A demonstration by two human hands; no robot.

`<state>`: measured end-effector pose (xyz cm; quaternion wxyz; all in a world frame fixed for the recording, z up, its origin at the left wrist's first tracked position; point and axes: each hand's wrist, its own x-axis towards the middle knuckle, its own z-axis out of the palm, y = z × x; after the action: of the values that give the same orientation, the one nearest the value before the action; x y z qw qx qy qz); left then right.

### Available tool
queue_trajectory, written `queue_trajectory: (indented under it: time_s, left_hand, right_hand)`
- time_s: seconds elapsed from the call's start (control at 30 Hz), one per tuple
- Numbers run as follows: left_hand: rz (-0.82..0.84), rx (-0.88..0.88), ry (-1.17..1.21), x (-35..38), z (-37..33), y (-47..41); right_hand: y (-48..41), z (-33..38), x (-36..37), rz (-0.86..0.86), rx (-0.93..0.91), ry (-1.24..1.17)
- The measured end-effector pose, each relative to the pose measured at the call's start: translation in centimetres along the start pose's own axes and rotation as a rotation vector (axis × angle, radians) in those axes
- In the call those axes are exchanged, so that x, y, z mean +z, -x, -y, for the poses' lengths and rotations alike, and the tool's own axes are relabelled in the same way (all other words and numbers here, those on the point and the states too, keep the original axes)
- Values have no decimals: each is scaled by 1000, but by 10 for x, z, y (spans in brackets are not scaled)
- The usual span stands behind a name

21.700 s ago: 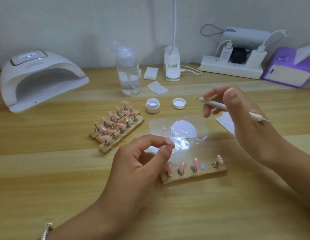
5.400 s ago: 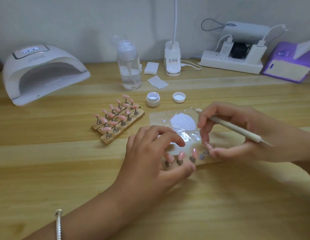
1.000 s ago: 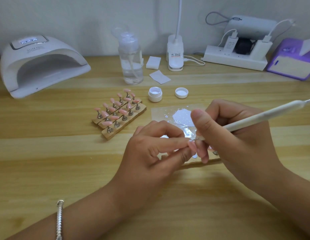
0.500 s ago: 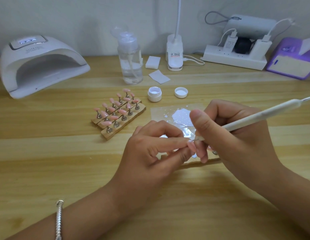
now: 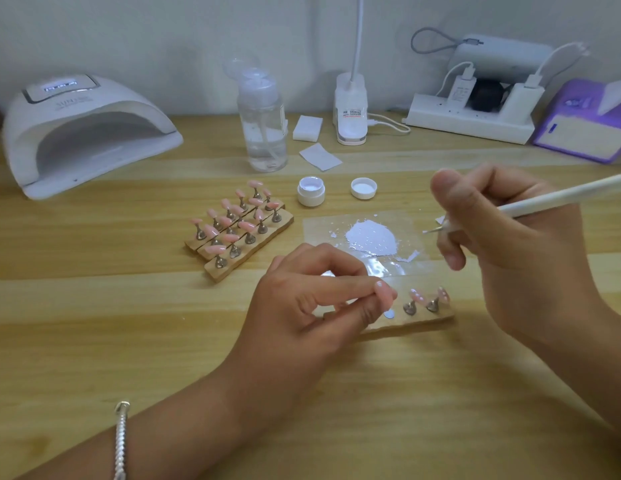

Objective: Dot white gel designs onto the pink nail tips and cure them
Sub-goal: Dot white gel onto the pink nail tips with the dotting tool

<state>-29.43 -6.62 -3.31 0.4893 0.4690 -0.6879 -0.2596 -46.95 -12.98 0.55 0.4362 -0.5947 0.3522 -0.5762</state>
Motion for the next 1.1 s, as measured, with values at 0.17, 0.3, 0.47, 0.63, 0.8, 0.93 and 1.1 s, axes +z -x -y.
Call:
queue_trajectory:
  time_s: [0.17,0.3,0.47,0.63,0.8,0.93,1.1]
  left_hand:
    - [-12,-4,8,0,-1,0]
    - [-18,10,6,0,0,0]
    - [-28,-2,4,-1,0,0]
    - [-22,-15,-1,-1,-1,0]
    - [-22,-15,2,-2,-1,-1]
    - [-20,-11,0,-2,-1,0]
    - [-22,-10,-7,-2,0,-1]
  right_hand:
    - [-12,-12,-15,5,49,205]
    - [-14,-25,-22,62,104,350]
    - [-16,-38,-22,123,-37,478]
    - [-15,-42,-23,145,-38,498]
    - [-15,-44,-23,157,-41,507]
    - [-15,-46,-24,176,-43,533]
    - [-16,-48,-25,182,-49,535]
